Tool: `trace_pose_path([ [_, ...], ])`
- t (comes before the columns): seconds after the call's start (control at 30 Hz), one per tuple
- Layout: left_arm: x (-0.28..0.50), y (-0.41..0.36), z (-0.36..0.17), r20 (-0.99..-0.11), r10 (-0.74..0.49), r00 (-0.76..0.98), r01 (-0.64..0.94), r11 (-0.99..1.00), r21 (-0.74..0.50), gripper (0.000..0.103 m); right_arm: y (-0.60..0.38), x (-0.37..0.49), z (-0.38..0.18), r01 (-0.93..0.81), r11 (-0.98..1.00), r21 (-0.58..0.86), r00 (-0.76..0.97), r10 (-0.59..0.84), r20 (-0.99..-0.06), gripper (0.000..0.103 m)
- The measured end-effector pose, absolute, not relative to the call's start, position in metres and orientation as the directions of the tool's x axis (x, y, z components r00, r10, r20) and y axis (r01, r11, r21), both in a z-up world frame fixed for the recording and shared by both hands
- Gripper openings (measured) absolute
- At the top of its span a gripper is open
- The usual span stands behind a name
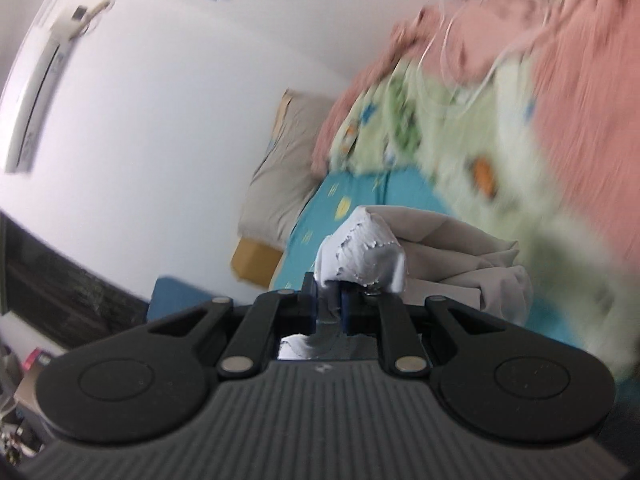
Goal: Fold clothes
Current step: 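Carry the folded T-shirt toward the pink throw by the wall with both grippers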
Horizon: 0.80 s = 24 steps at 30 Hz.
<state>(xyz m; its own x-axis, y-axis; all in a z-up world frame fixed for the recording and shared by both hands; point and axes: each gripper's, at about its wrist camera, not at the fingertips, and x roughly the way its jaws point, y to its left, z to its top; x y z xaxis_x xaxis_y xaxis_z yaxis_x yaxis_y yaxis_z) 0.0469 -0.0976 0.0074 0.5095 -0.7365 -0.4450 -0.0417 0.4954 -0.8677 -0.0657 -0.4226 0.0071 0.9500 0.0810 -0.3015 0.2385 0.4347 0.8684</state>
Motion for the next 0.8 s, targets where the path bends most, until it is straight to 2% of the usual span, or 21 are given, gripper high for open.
trace_pose_path([
  [0.23, 0.085, -0.242, 0.046, -0.389, -0.813, 0.434, 0.082, 0.465, -0.881, 0.017, -0.540, -0.043, 0.068, 0.307, 0.518, 0.799, 0.945, -0.065, -0.322, 0.014],
  [0.47, 0.120, -0.374, 0.081, -0.249, -0.895, 0.370, 0.234, 0.349, -0.907, 0.017, -0.627, -0.040, 0.136, 0.348, 0.646, 0.679, 0.936, -0.271, -0.223, 0.014],
  [0.5, 0.119, -0.383, 0.074, -0.259, -0.896, 0.361, 0.251, 0.361, -0.898, 0.018, -0.634, -0.041, 0.140, 0.365, 0.665, 0.651, 0.930, -0.299, -0.216, 0.014],
  [0.63, 0.108, -0.416, 0.034, -0.326, -0.887, 0.326, 0.316, 0.427, -0.847, 0.019, -0.647, -0.052, 0.095, 0.490, 0.667, 0.561, 0.872, -0.366, -0.326, 0.015],
  [0.8, 0.078, -0.408, -0.052, -0.557, -0.809, 0.188, 0.345, 0.585, -0.734, 0.019, -0.638, -0.080, 0.002, 0.577, 0.612, 0.540, 0.802, -0.303, -0.515, 0.015],
])
